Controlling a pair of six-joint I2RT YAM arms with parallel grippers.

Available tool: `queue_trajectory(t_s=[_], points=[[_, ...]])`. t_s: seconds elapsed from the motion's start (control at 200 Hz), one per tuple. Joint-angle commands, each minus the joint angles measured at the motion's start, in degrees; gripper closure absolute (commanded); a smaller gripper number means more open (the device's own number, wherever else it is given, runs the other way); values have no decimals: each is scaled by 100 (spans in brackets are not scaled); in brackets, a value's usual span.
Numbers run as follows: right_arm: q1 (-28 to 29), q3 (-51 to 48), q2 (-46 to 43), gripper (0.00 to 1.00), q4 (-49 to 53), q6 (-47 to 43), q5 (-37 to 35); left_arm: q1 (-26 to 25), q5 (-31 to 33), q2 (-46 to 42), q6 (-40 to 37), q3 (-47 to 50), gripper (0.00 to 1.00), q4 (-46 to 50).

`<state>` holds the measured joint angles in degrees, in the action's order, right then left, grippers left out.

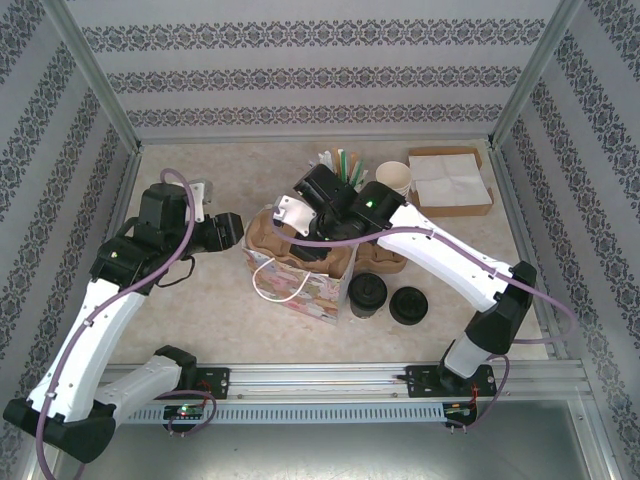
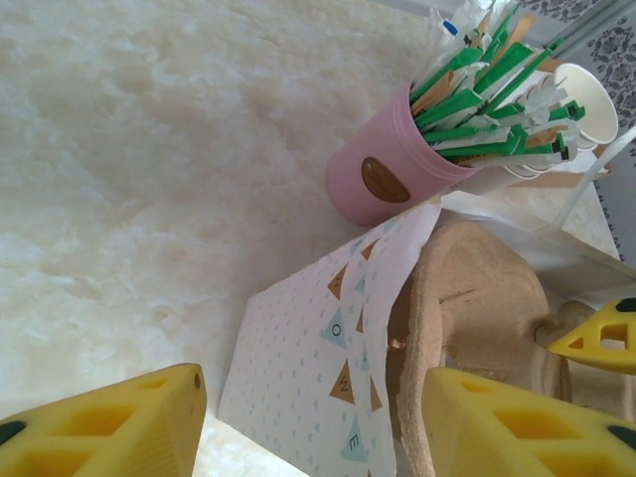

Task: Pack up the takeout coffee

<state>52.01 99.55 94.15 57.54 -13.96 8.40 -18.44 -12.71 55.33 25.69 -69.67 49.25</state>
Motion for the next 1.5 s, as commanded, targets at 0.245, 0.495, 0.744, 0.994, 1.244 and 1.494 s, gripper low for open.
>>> queue_trajectory(t_s=[0.245,0.495,0.744,0.994,1.244,1.494], points=[[85,224,106,71,250,-85,-129,-67,-518,210,-165,156,40,-330],[116,197,52,71,232,-65,-112,-72,-485,364,-231,300,40,-447],[126,134,-4,71,206,-64,-112,-70,-70,378,-110,353,40,-659],[125,91,14,71,188,-97,-124,-71,-78,326,19,366,40,-804],[125,188,204,71,368,-191,-208,-72,-209,257,37,376,39,-824],[116,330,394,71,603,-399,-147,-72,-270,221,9,367,39,-804]])
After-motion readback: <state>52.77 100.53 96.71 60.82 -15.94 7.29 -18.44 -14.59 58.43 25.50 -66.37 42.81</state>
